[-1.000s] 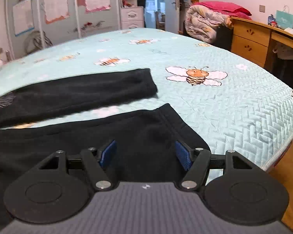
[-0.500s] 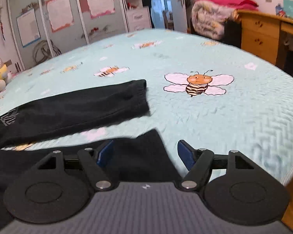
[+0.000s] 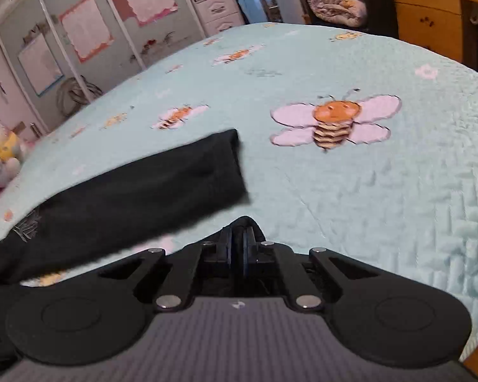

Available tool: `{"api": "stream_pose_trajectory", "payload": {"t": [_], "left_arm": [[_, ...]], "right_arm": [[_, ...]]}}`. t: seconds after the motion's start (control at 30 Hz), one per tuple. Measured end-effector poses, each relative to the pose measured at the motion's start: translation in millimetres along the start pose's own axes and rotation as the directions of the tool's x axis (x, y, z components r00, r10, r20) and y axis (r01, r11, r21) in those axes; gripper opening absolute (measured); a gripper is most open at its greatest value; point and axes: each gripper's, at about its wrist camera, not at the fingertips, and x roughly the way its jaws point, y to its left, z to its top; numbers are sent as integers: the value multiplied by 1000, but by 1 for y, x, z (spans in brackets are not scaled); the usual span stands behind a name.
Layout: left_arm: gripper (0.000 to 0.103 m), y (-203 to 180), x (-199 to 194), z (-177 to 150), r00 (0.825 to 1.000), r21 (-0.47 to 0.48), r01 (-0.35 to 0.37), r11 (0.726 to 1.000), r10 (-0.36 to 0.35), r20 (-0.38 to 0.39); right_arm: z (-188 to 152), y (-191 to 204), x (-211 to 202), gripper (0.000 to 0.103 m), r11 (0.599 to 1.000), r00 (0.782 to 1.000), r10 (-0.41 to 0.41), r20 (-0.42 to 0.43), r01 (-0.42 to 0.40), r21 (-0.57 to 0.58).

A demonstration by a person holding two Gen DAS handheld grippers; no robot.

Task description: Fold clothes

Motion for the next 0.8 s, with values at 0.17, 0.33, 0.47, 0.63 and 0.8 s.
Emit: {"api": "stream_pose_trajectory", "payload": {"t": [0.17,0.33,0.47,0.63,0.8], "left_arm": [[88,0,0,-1,1000,-3,-2,1000,2,0],[88,1,-1,0,1000,-1,-10,1000,10,2],[88,2,-2,2,1000,-12,-18,1000,18,8],[88,0,1,1,1000,-10,-16,1000,16,1],[88,4,0,0,1000,-10,-19,1000,19,-2]], "right_arm": [[-3,-1,17,45,1000,995,4,-103,-7,-30],[-4,-9,20,4,999,998,20,-53,-18,34],[12,-14,-1,4,990,993,64,96,-75,116],[5,-11,25,9,991,999,-32,8,31,132],[-9,-19,25,35,971,997,-69,44,57,232]]}}
